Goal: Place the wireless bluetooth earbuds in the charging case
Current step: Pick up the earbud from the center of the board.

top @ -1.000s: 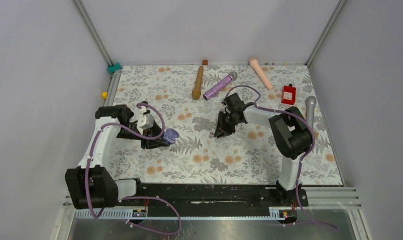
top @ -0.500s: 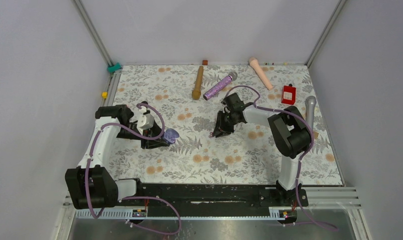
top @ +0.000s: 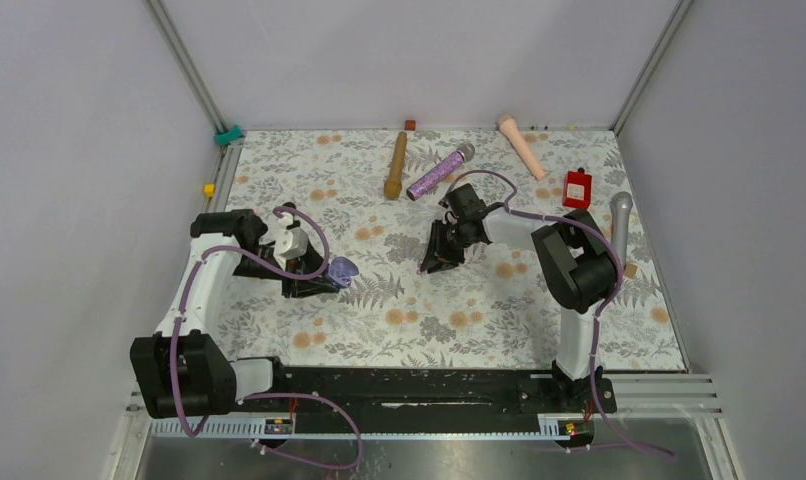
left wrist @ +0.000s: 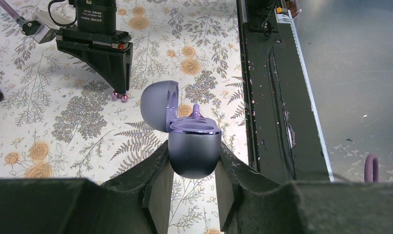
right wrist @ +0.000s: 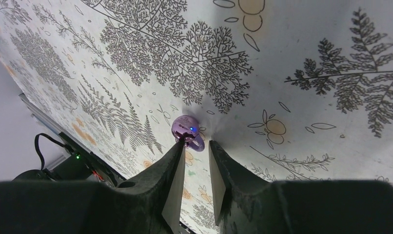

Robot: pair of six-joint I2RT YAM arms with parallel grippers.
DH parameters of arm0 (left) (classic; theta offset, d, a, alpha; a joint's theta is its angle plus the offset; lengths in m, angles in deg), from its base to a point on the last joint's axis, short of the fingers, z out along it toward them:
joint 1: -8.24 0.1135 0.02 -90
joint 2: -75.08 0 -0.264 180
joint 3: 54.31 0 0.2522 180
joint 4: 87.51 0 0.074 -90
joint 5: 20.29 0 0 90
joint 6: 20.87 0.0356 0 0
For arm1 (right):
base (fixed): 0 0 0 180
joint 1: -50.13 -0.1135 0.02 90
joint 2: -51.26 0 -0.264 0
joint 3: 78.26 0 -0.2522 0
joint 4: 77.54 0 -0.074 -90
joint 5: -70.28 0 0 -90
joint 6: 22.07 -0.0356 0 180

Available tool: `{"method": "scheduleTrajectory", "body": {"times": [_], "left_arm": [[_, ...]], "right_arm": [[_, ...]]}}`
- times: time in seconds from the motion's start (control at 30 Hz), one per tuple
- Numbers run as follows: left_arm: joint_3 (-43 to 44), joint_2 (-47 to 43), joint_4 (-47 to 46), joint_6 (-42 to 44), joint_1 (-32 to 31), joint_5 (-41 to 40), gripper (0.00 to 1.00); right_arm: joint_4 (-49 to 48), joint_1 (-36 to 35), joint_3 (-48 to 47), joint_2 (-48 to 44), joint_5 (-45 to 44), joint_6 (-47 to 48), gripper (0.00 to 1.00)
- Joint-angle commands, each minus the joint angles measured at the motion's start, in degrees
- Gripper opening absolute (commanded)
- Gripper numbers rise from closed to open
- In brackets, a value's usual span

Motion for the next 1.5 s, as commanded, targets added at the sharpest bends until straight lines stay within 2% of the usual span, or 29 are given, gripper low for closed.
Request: {"method": "scheduleTrajectory", "body": {"times": [0.0, 0.8, 1.23, 1.47], "left_arm": [[0.03, -0.7, 2.26, 2.32, 0.4, 1.73, 0.0], [-0.09, -1.09, 2.27, 2.31, 0.4, 1.79, 0.0], [-0.39, -1.41, 2.26, 2.75, 0.4, 2.05, 0.0], [-0.26, 0.69, 2.36, 2.89, 0.36, 3.39, 0.0]], "right_arm": [[1.66, -0.07, -0.67, 2.75, -2.9, 0.97, 0.33], [0.28, 0.77, -2.0, -0.86, -2.02, 5.18, 0.15], [1.01, 0.77, -3.13, -11.92, -4.5, 9.73, 0.14], [3.59, 0.05, -4.41, -19.34, -7.39, 16.33, 0.14]]}}
